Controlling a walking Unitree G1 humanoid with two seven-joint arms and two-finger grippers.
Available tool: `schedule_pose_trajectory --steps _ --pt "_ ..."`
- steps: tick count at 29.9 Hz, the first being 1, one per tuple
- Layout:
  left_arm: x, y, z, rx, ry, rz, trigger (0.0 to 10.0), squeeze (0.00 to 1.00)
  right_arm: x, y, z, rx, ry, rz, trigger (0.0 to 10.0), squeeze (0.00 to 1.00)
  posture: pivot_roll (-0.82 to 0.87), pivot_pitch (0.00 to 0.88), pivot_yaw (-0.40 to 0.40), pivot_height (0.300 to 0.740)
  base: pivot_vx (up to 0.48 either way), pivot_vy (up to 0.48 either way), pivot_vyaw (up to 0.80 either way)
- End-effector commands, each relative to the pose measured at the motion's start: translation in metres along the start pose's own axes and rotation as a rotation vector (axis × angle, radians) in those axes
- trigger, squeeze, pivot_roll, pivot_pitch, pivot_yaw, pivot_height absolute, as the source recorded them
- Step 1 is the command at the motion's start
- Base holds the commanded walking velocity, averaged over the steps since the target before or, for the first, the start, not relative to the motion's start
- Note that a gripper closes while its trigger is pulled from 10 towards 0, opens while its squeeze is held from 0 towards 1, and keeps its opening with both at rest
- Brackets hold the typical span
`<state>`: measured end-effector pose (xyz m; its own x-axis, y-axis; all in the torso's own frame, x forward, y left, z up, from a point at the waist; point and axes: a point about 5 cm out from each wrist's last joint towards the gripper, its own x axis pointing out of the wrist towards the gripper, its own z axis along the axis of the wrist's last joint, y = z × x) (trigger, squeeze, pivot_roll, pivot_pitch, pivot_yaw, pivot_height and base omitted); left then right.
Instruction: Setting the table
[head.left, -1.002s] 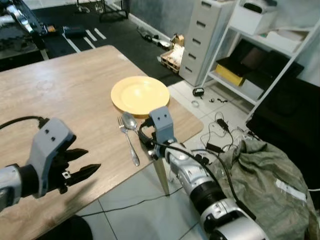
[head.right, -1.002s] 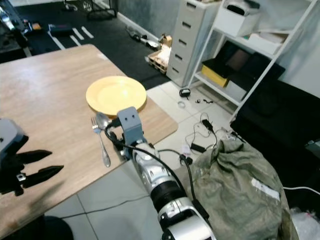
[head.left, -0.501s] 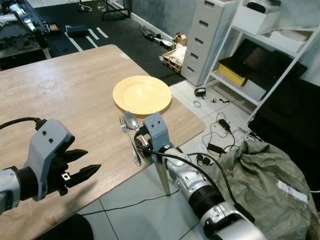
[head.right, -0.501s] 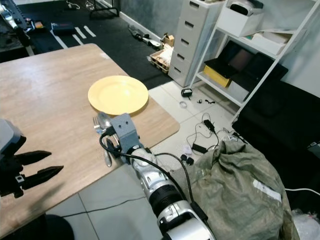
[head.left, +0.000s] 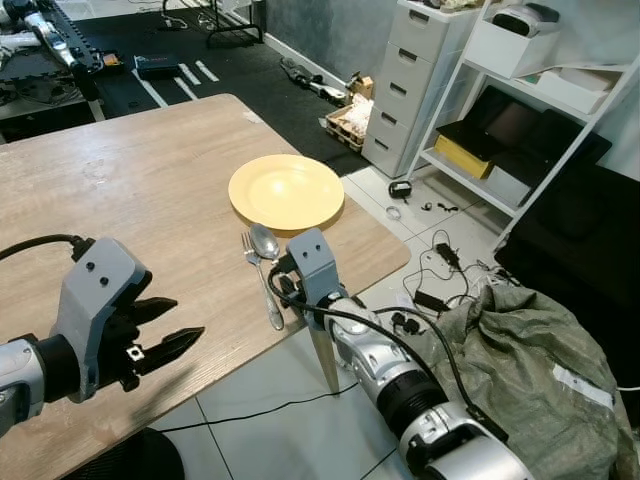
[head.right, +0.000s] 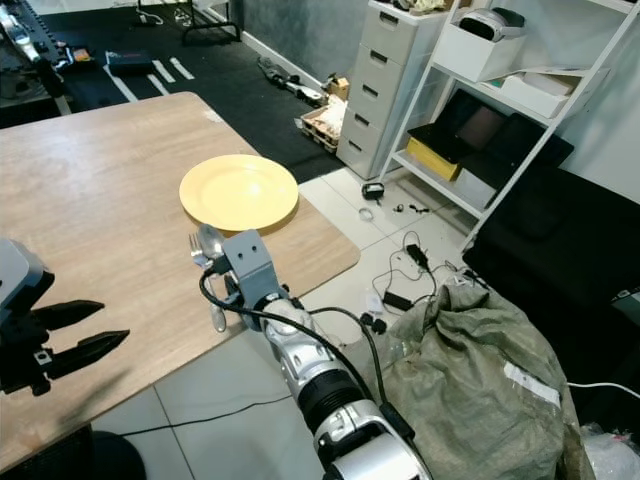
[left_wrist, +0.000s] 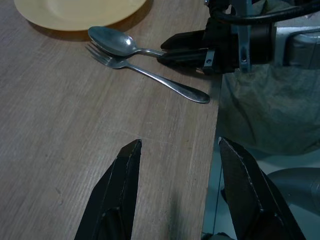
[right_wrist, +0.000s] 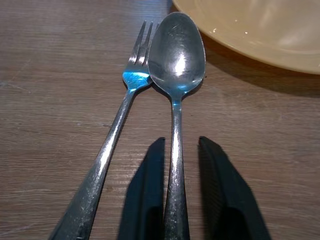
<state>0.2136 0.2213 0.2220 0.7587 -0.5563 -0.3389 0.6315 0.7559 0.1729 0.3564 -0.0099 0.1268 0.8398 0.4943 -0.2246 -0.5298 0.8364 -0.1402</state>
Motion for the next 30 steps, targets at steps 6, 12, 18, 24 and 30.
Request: schedule_pose_trajectory --steps 6,12,18,24,30 --pt "0.003 -0.009 -0.007 -0.031 0.016 -0.023 10.0 0.00 0.003 0.016 -0.016 -0.004 0.154 0.087 0.0 0.00 0.18 0.110 -0.046 0.740 0.000 0.000 0.00" --pt "0.004 -0.010 -0.009 -0.040 0.017 -0.020 10.0 0.00 0.005 0.012 -0.010 -0.039 0.171 0.115 0.0 0.00 0.18 0.110 -0.052 0.740 0.000 0.000 0.00" --pt "0.004 -0.009 -0.010 -0.052 0.005 0.011 10.0 0.00 0.005 0.000 0.012 0.106 0.061 0.090 0.0 0.00 0.19 0.106 -0.048 0.740 0.000 0.000 0.00" --pt "0.015 -0.003 -0.009 -0.088 -0.044 0.149 10.0 0.00 -0.011 -0.012 0.054 0.245 -0.252 0.089 9.4 0.00 0.18 0.096 -0.030 0.740 0.000 0.000 0.00" --pt "0.029 0.004 -0.005 -0.120 -0.104 0.280 10.0 0.00 -0.042 -0.031 0.066 0.264 -0.416 -0.018 10.0 0.00 0.16 0.079 -0.013 0.740 0.000 0.000 0.00"
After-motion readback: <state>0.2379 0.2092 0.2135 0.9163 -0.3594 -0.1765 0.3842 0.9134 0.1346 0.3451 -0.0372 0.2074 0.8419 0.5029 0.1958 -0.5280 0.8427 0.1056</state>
